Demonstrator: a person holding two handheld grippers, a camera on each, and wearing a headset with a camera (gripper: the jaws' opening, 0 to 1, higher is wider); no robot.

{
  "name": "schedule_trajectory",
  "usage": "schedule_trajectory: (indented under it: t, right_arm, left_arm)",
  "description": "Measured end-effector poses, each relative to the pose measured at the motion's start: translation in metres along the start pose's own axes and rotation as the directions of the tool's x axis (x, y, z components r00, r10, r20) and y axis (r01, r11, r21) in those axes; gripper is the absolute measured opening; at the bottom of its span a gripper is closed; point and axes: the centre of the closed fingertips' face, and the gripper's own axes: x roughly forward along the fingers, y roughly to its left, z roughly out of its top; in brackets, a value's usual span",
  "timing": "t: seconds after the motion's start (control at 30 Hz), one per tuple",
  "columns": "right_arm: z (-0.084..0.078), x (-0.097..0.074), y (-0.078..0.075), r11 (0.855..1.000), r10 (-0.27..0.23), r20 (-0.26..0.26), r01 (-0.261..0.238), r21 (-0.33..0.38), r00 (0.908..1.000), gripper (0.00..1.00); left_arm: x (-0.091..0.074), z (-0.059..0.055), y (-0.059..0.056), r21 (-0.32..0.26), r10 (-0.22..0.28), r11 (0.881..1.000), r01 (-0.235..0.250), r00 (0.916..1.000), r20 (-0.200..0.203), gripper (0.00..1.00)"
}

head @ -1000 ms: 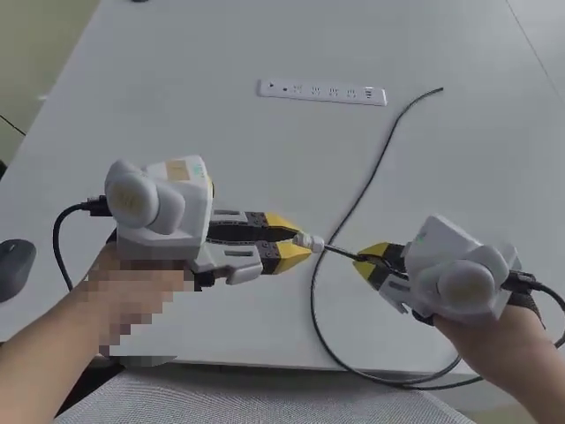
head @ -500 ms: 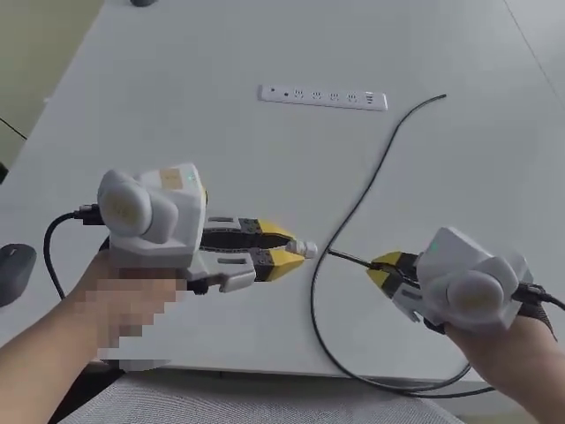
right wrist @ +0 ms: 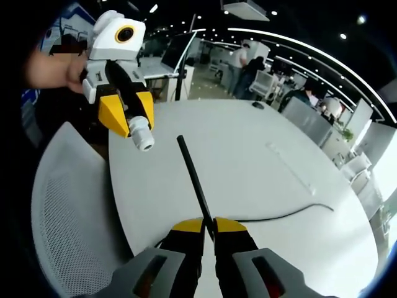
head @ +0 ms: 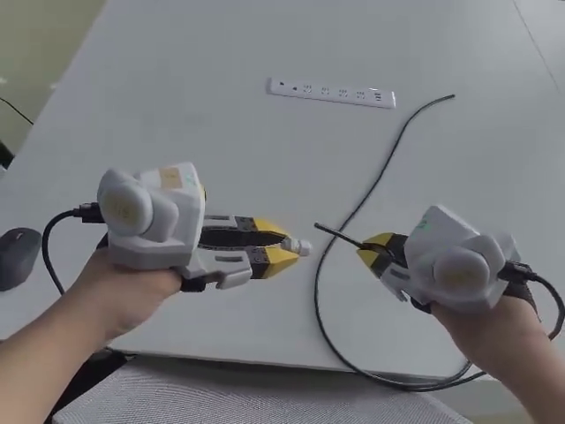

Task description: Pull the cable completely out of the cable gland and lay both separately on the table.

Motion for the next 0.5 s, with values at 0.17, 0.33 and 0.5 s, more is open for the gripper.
schedule_trajectory:
  t: [0.17,0.33,0.5]
  right_arm:
    - [0.014,0.009,0.002,1.0,0.0,0.01,0.0,-0.003,0.9999,0.0]
    - [0.03,0.02,0.008,1.0,0.003,0.016,-0.003,-0.02,0.9999,0.0]
    - [0.045,0.035,0.02,0.998,0.016,0.012,-0.015,-0.066,0.9998,0.0]
  left_arm:
    - [-0.01,-0.012,0.003,-0.006,0.01,1.0,-0.01,0.9999,-0.007,0.15]
    - [-0.019,-0.018,0.01,-0.016,0.027,0.999,-0.027,0.9996,-0.005,0.15]
    - [-0.026,-0.026,0.016,-0.019,0.032,0.999,-0.032,0.9994,-0.013,0.15]
